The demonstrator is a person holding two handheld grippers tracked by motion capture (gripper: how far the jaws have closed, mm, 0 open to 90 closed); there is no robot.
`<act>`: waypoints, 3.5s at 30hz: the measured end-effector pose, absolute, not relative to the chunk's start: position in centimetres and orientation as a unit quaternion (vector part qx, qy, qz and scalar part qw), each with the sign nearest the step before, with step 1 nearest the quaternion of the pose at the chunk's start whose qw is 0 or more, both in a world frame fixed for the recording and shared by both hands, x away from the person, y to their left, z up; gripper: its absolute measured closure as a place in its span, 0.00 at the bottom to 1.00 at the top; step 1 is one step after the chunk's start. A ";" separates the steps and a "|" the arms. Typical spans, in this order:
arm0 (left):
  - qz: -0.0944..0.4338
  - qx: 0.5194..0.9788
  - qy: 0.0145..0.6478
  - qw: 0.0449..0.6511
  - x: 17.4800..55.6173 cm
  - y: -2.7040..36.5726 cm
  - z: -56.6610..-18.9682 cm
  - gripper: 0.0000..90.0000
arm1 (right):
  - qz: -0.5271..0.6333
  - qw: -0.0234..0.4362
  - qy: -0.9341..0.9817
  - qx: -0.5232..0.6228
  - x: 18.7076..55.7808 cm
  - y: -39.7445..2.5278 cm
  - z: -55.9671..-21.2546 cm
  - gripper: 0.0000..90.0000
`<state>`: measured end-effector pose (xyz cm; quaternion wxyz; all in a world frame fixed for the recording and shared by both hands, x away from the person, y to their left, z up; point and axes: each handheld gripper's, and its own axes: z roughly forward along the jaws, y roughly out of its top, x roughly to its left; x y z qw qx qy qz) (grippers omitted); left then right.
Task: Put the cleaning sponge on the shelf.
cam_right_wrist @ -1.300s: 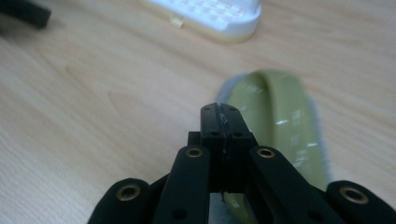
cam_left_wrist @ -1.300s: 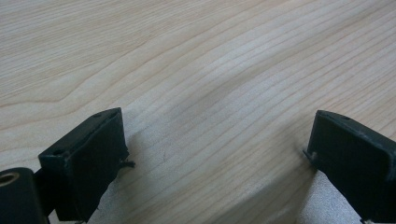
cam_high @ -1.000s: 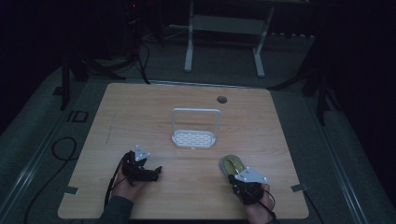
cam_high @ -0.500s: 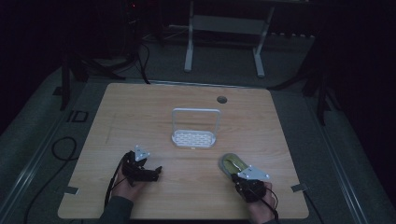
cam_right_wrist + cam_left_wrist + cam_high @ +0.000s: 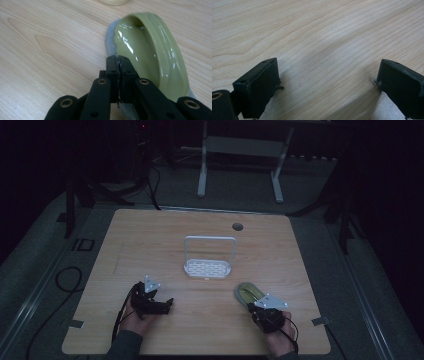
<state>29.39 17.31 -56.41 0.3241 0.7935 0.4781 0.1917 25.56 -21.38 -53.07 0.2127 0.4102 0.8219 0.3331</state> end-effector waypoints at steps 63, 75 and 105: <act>0.192 0.793 0.479 0.325 29.4 17.3 -56.4 0.05 | 0.184 0.093 0.908 0.366 33.3 -21.9 -45.8 0.64; 0.192 0.794 0.478 0.323 29.4 17.3 -56.4 0.05 | 0.148 0.059 0.917 0.365 34.7 -21.1 -45.5 0.63; 0.192 0.794 0.478 0.324 29.4 17.3 -56.4 0.05 | 0.051 0.007 0.938 0.344 37.1 -18.9 -46.6 0.71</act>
